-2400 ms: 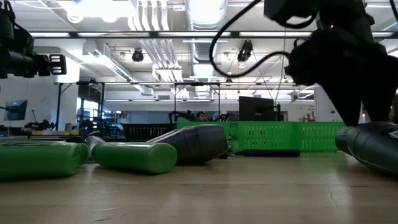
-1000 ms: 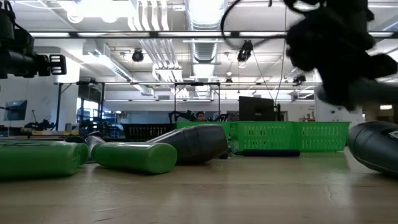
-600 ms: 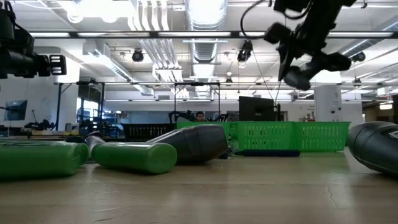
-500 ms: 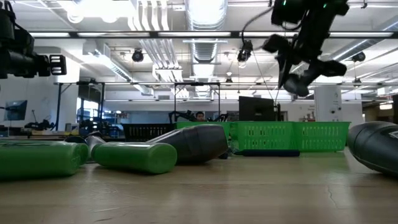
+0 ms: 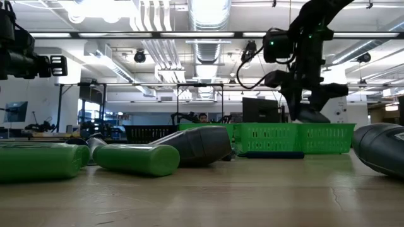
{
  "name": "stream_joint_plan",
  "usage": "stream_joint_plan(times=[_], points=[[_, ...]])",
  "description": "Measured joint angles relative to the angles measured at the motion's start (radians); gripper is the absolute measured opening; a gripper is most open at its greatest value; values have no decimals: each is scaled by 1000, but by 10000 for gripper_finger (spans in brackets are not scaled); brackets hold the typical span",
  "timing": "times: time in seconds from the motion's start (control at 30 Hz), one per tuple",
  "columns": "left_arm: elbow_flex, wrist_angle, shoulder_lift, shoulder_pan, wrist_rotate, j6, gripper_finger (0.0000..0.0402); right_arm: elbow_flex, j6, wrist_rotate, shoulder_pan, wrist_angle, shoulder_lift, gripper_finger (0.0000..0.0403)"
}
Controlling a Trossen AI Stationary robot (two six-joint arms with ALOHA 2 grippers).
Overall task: Pick & Place Travel size toiletries
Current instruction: Put the gray deodorant into the right green basket
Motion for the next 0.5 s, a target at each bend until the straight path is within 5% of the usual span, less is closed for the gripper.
stream_joint_plan(times=[0.5], points=[[0, 0, 1, 0, 0, 0, 88, -4, -15, -31, 11, -2, -10, 208]])
